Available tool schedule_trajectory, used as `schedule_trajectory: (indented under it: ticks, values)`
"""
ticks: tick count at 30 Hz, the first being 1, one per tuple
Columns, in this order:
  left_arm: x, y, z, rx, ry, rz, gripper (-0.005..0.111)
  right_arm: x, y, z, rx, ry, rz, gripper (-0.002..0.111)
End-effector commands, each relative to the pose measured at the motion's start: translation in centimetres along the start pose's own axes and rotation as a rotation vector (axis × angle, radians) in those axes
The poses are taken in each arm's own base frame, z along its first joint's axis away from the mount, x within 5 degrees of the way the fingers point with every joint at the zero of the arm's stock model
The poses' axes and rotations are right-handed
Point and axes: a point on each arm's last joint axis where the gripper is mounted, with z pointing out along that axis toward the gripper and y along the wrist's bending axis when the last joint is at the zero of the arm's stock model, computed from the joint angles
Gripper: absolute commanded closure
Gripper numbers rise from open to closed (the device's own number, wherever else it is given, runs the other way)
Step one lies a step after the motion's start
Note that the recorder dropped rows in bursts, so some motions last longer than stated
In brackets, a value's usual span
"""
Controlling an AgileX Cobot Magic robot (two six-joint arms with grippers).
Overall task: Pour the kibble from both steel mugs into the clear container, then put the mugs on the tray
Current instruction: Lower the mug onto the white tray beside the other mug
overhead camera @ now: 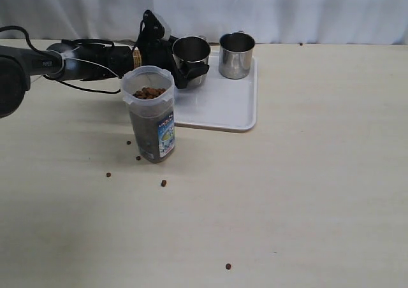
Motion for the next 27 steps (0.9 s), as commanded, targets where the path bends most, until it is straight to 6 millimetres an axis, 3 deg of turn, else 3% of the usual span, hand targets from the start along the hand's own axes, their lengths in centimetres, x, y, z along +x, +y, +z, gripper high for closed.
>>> schedule_trajectory:
  ticks: [1, 8, 10, 15, 17, 20, 27]
  values:
    - [-0.7, -0.6, 0.6, 0.007, -0.028, -0.011, 0.107, 0.2, -0.1, 0.0, 0.008, 0.009, 0.000, 0.103]
    - [-0.9, -1.7, 1.7, 0.009, -0.005, 0.029, 0.106, 0.2, -0.1, 0.0, 0.008, 0.009, 0.000, 0.103]
    - [-0.8, -1.6, 1.7, 0.000, 0.003, 0.029, 0.097, 0.2, -0.1, 0.0, 0.008, 0.009, 0.000, 0.103]
    - [-0.9, -1.7, 1.8, 0.002, 0.003, -0.004, 0.054, 0.2, -0.1, 0.0, 0.008, 0.009, 0.000, 0.103]
    - [-0.9, -1.7, 1.8, 0.002, 0.003, -0.006, 0.045, 0.2, -0.1, 0.0, 0.008, 0.009, 0.000, 0.103]
    - [-0.8, -1.7, 1.8, -0.001, 0.006, -0.027, 0.039, 0.2, -0.1, 0.0, 0.008, 0.009, 0.000, 0.103]
    - [-0.9, -1.7, 1.8, 0.002, 0.003, -0.031, 0.039, 0.2, -0.1, 0.0, 0.008, 0.009, 0.000, 0.103]
